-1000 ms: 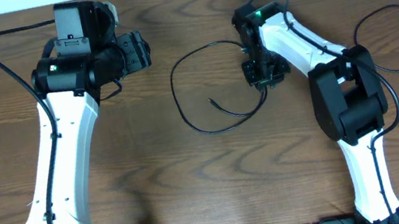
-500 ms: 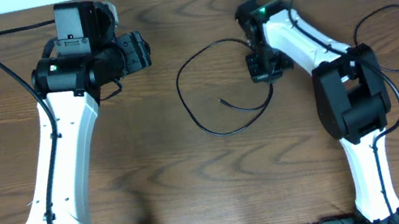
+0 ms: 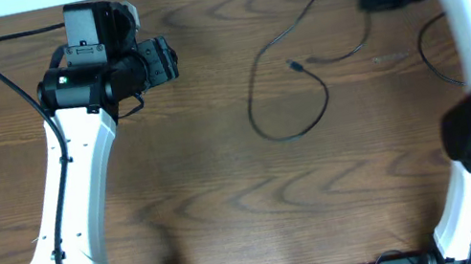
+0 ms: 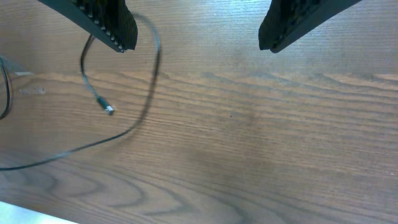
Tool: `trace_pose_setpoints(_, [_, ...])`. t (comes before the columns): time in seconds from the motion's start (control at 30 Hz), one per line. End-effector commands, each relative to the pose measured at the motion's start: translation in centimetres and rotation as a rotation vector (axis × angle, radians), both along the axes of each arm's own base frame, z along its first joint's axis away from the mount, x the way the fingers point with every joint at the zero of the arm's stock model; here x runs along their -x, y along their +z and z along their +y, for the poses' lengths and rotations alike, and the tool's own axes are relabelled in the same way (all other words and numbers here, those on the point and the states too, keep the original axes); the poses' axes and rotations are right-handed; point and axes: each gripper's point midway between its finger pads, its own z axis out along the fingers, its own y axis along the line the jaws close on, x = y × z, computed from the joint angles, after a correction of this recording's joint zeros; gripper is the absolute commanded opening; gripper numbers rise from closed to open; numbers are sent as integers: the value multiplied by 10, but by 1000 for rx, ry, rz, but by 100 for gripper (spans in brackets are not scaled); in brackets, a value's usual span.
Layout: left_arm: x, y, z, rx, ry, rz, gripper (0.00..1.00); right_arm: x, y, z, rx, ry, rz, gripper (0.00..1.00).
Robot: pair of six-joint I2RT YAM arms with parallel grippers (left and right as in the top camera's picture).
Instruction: Untangle cables
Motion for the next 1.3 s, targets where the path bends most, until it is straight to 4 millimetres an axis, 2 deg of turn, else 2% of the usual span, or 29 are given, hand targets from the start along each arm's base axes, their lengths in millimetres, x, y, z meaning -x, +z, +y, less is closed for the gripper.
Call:
trace_pose_setpoints(0.0, [-3, 6, 2, 1, 16, -20, 69, 5, 50, -43, -25, -57, -128, 1])
trace_pose_setpoints(0.17, [-4, 7, 2, 1, 16, -22, 69, 15, 78, -122, -2, -272, -195, 1])
trace_pose_setpoints(0.27, [-4, 7, 2, 1, 16, -25, 69, 21, 77, -163, 54, -382, -192, 1])
trace_pose_setpoints(0.37, [-4, 7, 2, 1, 16, -24, 69, 36, 71, -225, 197, -606, -157, 1])
trace_pose_setpoints(0.57, [-4, 7, 2, 1, 16, -25, 69, 64, 79, -329, 397, -956, -190, 1])
trace_pose_setpoints(0.67, [-4, 7, 2, 1, 16, -25, 69, 72, 72, -369, 427, -1037, -204, 1])
trace_pose_setpoints(0.7, [-4, 7, 2, 1, 16, -25, 69, 74, 64, -384, 429, -1062, -198, 1])
trace_pose_setpoints(0.77, [-4, 7, 2, 1, 16, -25, 69, 76, 47, -400, 418, -1081, -176, 1])
trace_pose_setpoints(0.8, [-4, 7, 2, 2, 16, -25, 69, 76, 37, -405, 406, -1072, -157, 5])
trace_pose_setpoints(0.87, [-4, 7, 2, 1, 15, -25, 69, 75, 15, -407, 367, -1035, -115, 65])
trace_pose_setpoints(0.9, [-4, 7, 2, 1, 15, -25, 69, 76, 5, -405, 345, -1023, -86, 84])
trace_pose_setpoints(0.93, [-4, 7, 2, 1, 16, -25, 69, 77, -3, -402, 331, -1014, -59, 91])
trace_pose_setpoints(1.0, [-4, 7, 2, 1, 16, -25, 69, 77, -12, -395, 324, -998, -21, 99])
trace_pose_setpoints(1.13, [-4, 7, 2, 1, 16, -25, 69, 67, -14, -375, 328, -929, -5, 99])
trace_pose_setpoints(1.2, [-4, 7, 2, 2, 15, -25, 69, 56, -16, -354, 299, -852, -5, 99])
trace_pose_setpoints(1.27, [-4, 7, 2, 2, 15, -25, 69, 40, -17, -324, 238, -736, -16, 99])
